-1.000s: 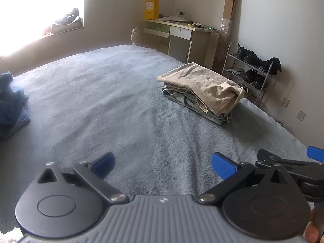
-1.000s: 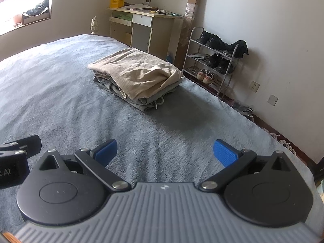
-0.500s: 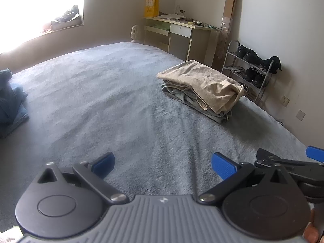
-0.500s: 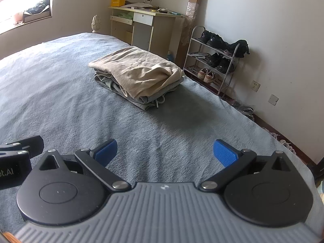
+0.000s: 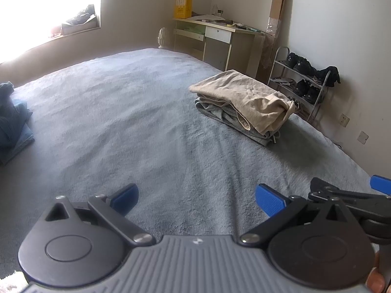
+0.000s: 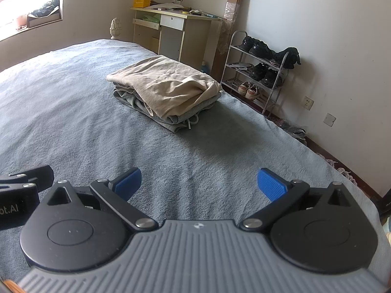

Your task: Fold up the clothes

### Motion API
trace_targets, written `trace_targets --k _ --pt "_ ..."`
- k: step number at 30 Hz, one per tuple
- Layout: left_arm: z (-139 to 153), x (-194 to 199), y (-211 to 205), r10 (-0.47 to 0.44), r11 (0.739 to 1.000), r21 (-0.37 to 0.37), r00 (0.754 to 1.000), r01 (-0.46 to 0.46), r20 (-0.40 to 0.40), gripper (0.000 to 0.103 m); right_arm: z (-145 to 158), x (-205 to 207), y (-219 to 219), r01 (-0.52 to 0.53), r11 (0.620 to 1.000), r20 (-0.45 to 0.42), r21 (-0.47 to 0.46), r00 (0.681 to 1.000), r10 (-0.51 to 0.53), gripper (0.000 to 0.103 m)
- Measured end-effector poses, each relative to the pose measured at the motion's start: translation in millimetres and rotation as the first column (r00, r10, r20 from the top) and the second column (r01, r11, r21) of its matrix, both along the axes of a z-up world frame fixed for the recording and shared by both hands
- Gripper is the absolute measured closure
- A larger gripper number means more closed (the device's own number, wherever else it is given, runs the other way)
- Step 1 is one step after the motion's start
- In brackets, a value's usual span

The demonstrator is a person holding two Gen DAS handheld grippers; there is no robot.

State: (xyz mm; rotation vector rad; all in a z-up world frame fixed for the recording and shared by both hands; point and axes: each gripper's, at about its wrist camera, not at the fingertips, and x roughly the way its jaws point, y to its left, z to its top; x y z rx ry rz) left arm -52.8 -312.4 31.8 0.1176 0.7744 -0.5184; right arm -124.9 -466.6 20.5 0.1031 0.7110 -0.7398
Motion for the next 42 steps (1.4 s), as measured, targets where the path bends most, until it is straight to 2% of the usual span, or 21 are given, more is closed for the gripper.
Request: trace_targets --k 42 --pt "-9.6 -9.8 -15.0 -0.053 0.998 0.023 0.998 0.053 -0.017 0.000 -4.1 -8.4 -11.2 0.048 0.999 -0.006 0.004 0.999 -0.048 0.001"
